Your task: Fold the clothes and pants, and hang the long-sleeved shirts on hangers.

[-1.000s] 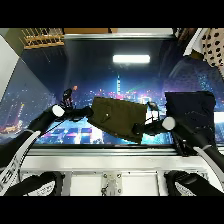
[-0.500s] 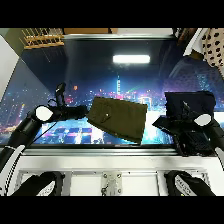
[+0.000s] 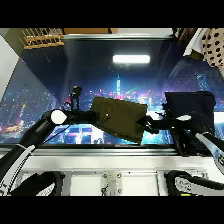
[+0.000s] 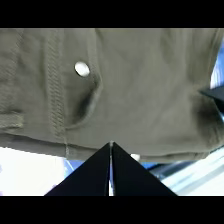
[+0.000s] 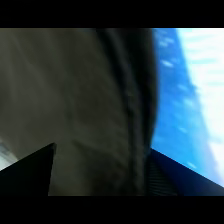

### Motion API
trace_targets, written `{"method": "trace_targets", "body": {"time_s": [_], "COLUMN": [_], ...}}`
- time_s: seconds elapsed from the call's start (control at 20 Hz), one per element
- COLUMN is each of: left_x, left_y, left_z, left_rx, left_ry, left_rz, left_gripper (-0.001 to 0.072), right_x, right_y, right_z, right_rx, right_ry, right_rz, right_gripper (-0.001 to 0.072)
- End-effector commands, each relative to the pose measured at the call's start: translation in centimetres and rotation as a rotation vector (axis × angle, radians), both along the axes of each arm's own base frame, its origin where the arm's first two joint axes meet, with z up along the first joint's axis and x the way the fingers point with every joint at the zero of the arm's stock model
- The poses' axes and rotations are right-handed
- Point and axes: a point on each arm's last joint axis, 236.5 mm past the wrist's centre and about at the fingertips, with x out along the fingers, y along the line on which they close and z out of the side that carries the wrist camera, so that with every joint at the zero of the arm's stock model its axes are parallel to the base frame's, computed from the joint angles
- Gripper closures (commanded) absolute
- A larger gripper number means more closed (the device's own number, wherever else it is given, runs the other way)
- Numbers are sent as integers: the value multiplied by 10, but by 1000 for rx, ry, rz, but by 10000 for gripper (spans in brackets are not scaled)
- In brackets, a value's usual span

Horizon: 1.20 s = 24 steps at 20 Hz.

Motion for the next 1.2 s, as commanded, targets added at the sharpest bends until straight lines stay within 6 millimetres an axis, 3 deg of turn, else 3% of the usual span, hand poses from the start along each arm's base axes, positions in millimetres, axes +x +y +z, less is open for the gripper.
{"method": "trace_targets", "body": {"time_s": [0.0,0.15,0.2,0.35,0.45,0.55,0.7,0.8,0.9,1.05,1.15], "left_x": [-9,-6,-3,0,1,1,1,1,1,1,1], "left_y": [-8,-4,-1,9,14,16,16,16,16,16,16], "left_z": [-12,-9,-8,-8,-9,-10,-10,-10,-10,-10,-10], "left_rx": [11,9,7,8,9,11,11,12,11,12,12], "left_ry": [39,33,29,45,54,64,61,61,60,62,61], "left_rz": [-27,-17,-6,16,28,30,31,31,31,31,30], "left_gripper": [689,688,689,689,689,689,689,689,688,689,689], "right_x": [16,23,26,58,97,131,151,143,124,79,40], "right_y": [37,55,58,45,6,-57,-155,-211,-256,-296,-310], "right_z": [-6,2,7,43,88,140,219,258,276,270,246], "right_rx": [16,23,28,12,-60,-185,-343,-391,-441,-562,-643], "right_ry": [-28,-108,-133,-231,-305,-381,-507,-569,-581,-505,-376], "right_rz": [-5,50,67,50,-22,-128,-293,-425,-519,-555,-571], "right_gripper": [196,604,686,688,688,687,688,688,688,687,688]}}
